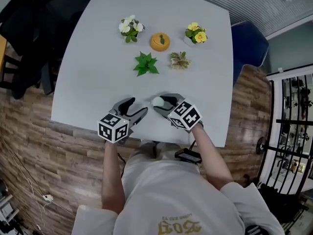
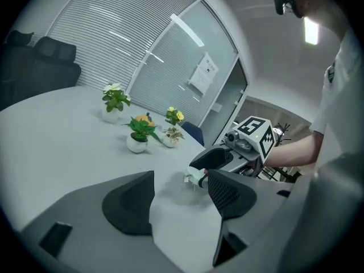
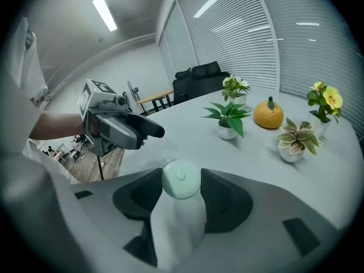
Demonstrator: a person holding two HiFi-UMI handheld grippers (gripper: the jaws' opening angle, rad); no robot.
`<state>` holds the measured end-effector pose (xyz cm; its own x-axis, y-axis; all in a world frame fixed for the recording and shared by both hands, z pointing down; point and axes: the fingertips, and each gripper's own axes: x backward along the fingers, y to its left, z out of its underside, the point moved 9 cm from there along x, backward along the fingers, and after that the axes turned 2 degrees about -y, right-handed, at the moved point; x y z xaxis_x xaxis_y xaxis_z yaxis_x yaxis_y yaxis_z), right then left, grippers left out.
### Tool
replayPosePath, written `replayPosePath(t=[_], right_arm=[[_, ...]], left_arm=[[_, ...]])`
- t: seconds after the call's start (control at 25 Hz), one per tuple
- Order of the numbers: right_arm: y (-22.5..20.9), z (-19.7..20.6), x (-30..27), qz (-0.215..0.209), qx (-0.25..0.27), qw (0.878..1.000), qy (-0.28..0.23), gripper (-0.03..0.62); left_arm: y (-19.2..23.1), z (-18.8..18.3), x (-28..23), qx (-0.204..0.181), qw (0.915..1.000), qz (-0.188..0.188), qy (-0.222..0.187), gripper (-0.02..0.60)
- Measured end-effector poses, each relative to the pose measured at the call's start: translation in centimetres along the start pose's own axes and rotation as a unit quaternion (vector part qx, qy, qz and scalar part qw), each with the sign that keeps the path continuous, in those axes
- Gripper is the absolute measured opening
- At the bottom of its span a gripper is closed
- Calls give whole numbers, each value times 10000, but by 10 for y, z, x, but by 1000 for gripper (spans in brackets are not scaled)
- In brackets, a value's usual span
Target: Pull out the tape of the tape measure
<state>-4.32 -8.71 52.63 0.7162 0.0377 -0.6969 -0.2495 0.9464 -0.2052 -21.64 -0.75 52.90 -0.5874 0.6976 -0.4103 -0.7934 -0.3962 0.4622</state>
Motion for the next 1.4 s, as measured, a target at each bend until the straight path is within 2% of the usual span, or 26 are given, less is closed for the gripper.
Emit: replayPosePath(t=[0.28, 0.48, 0.64, 0.8, 1.16, 1.4], right_arm=[[13, -12, 41, 237, 96, 9995, -180, 225], [18, -5, 67, 231, -77, 9991, -355, 226], [19, 2, 79, 227, -149, 9986, -450, 226], [14, 9, 90, 203, -300, 9974, -623, 226], [-2, 18, 117, 165, -351, 9970, -665, 226], [0, 27, 117, 49, -366, 9978, -546, 227]], left_arm=[[-25, -20, -1, -402, 9987, 208, -249, 291], [-46, -30, -9, -744, 9959, 483, -180, 291], [-62, -36, -19, -1149, 9907, 731, 25, 291], [-77, -46, -31, -1529, 9823, 1083, -26, 291], [-93, -50, -57, -1949, 9725, 1230, 341, 291], [-97, -50, -65, -2007, 9705, 1281, 385, 290]])
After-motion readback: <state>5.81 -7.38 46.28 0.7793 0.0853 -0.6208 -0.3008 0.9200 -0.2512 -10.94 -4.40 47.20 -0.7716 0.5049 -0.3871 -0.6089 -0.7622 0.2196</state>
